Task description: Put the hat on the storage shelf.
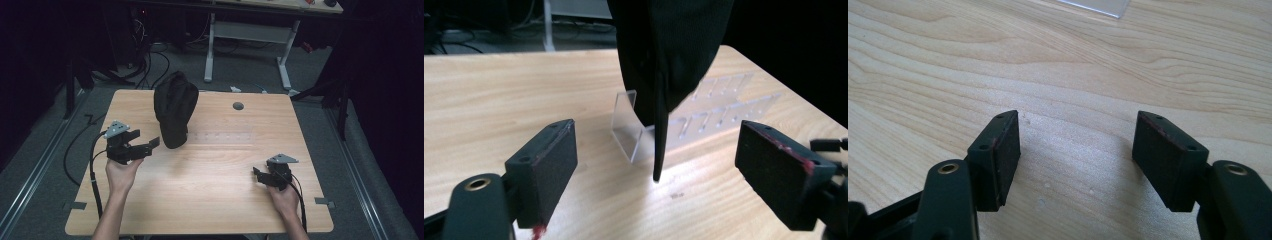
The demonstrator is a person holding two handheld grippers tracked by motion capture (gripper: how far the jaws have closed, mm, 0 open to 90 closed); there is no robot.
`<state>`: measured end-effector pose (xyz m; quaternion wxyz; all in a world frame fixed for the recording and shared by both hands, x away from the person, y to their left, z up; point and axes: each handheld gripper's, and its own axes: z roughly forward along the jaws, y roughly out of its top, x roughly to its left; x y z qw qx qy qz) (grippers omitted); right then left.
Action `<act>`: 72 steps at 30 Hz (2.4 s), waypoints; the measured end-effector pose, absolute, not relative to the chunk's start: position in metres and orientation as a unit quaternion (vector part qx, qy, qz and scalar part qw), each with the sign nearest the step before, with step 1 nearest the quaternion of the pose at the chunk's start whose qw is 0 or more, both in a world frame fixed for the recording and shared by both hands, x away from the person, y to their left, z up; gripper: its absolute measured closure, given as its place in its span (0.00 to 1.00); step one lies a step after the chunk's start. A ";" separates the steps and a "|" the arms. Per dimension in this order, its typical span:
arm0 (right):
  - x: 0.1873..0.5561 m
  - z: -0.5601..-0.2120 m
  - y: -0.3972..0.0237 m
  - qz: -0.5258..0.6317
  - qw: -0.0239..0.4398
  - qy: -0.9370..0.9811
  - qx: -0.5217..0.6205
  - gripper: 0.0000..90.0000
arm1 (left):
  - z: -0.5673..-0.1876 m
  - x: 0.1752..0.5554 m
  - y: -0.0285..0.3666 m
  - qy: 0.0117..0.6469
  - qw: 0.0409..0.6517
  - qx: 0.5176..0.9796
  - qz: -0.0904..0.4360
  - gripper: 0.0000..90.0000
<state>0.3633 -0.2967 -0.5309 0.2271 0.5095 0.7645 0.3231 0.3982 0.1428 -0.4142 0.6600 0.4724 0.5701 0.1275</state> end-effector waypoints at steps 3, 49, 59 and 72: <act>0.363 -0.531 -0.297 0.323 0.227 0.765 0.509 0.40 | -0.420 0.392 0.144 0.571 0.658 0.476 0.120 0.20; 0.363 -0.531 -0.297 0.323 0.227 0.765 0.509 0.40 | -0.503 0.364 0.142 0.600 0.606 0.508 0.121 0.27; 0.363 -0.531 -0.297 0.323 0.228 0.765 0.509 0.40 | -0.522 0.371 0.139 0.604 0.586 0.519 0.148 0.27; 0.363 -0.531 -0.297 0.323 0.228 0.765 0.509 0.40 | -0.530 0.379 0.137 0.607 0.583 0.511 0.176 0.26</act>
